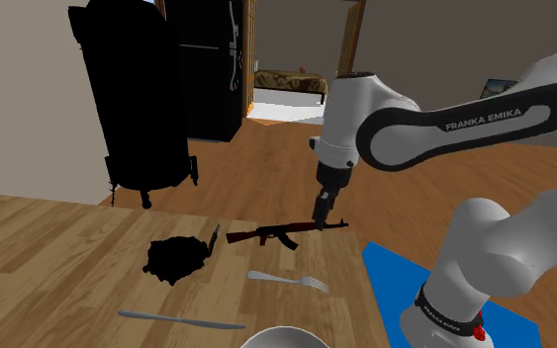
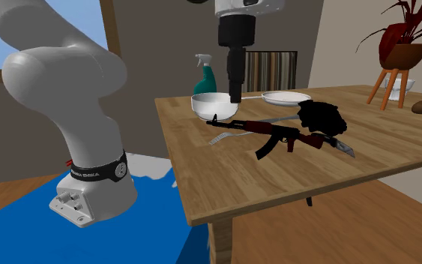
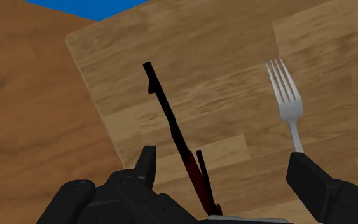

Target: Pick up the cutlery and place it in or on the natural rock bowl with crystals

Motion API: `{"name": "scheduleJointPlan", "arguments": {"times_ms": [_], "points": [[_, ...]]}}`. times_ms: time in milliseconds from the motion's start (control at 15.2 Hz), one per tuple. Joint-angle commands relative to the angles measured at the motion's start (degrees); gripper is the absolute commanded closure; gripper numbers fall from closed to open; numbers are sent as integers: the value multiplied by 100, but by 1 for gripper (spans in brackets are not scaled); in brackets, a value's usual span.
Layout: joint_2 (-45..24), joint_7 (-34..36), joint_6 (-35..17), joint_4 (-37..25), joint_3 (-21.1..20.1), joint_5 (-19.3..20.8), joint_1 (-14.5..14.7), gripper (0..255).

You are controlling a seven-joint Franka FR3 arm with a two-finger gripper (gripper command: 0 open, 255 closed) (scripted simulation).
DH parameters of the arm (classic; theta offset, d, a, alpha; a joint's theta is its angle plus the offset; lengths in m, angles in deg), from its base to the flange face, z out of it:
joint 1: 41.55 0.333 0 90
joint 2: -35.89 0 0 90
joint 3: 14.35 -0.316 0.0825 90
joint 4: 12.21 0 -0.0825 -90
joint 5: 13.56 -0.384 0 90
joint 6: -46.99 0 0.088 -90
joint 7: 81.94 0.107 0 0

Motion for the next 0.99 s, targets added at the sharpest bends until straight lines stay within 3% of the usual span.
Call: {"name": "scheduleJointPlan", "arguments": {"times_ms": [0, 528, 924], "points": [[-193, 137, -297, 107, -211, -132, 153, 0], [-1439, 632, -1708, 319, -1037, -449, 584, 0], [-1921, 734, -2347, 485, -1200, -410, 548, 0]]}}
